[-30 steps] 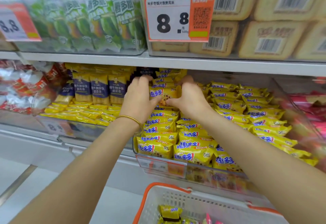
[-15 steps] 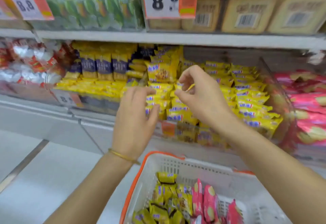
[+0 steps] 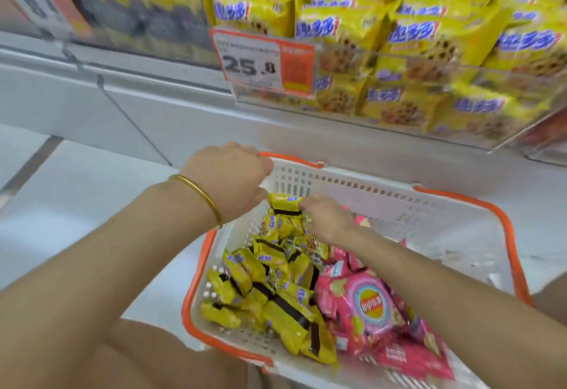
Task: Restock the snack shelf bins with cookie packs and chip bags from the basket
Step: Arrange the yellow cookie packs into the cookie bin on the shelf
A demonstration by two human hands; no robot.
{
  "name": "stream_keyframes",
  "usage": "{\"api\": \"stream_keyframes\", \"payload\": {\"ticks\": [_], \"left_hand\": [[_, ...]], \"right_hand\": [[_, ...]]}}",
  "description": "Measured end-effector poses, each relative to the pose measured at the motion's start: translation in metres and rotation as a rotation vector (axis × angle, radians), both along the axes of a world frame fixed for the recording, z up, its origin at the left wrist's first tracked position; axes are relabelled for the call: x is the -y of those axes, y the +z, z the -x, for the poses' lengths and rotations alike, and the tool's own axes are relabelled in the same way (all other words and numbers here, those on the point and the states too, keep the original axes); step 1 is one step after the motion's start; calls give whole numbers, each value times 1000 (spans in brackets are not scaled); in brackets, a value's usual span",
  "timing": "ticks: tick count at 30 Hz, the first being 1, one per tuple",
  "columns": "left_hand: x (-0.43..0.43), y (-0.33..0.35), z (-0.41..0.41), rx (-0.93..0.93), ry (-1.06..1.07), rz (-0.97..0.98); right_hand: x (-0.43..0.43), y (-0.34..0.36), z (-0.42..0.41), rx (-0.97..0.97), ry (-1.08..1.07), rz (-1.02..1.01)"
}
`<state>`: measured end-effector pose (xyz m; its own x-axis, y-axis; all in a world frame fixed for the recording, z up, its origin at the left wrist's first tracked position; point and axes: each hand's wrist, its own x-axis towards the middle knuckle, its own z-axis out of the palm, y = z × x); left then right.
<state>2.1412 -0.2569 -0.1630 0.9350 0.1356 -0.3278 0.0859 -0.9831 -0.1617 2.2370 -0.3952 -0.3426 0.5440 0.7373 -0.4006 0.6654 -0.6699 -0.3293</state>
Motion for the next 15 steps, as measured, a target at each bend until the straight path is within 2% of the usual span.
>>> {"api": "stream_keyframes", "payload": {"ticks": [5,10,15], "left_hand": [[-10,-4,10,-74,23,-60],[-21,-6,14,-142,39,-2],[-18,-8,7,-109,11,5]], "right_hand": [[-33,-49,7,147,182,167],[-42,-64,14,205,127,191],[-46,-68,14,255,137,264]]}}
